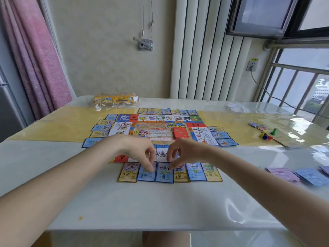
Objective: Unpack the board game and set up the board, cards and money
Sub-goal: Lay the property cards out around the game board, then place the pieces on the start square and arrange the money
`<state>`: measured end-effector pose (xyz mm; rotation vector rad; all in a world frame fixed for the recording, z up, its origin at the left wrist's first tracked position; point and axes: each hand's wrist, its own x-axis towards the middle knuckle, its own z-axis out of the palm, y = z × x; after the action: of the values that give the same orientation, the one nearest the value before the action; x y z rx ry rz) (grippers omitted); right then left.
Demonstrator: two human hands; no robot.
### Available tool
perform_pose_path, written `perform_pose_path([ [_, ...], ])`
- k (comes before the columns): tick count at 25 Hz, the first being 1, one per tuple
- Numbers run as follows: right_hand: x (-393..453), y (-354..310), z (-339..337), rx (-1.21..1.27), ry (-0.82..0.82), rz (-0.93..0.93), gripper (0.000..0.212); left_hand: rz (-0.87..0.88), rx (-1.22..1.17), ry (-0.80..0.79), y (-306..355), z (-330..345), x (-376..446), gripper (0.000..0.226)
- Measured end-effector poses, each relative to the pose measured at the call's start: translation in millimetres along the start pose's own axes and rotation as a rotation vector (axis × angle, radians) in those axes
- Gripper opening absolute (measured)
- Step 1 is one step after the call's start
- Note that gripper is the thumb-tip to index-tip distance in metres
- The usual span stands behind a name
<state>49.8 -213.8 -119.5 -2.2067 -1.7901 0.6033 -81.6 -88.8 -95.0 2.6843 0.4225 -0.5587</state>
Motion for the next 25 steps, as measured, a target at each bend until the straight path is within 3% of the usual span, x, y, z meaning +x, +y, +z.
perform_pose_path([
  [3,-2.7,3.9,2.6,0.019,0.051,-0.04,0.02,0.038,-0.05,0.015,8.2,-4.1,4.3,0.017],
  [8,-30.2,23.1,-43.3,0.102,0.292,0.047,0.014,0.138,-0.227,0.194,32.2,-14.4,26.8,0.023],
  [12,-77.5,73.2,-76.0,-0.045,0.246,0.244,0.016,0.225,-0.349,0.257,84.6,-15.4,70.1,0.027],
  [14,-101.6,100.7,-80.6,-0.116,0.207,0.369,0.018,0.288,-0.327,0.246,116.6,-12.1,92.9,0.024],
  [18,-133.7,145.8,-81.1,-0.107,0.31,0.534,0.018,0.37,-0.237,0.179,166.6,-2.6,126.3,0.021],
  [25,-143.2,189.3,-81.0,-0.065,0.42,0.58,0.018,0.388,-0.219,0.143,200.4,-5.2,165.8,0.016],
])
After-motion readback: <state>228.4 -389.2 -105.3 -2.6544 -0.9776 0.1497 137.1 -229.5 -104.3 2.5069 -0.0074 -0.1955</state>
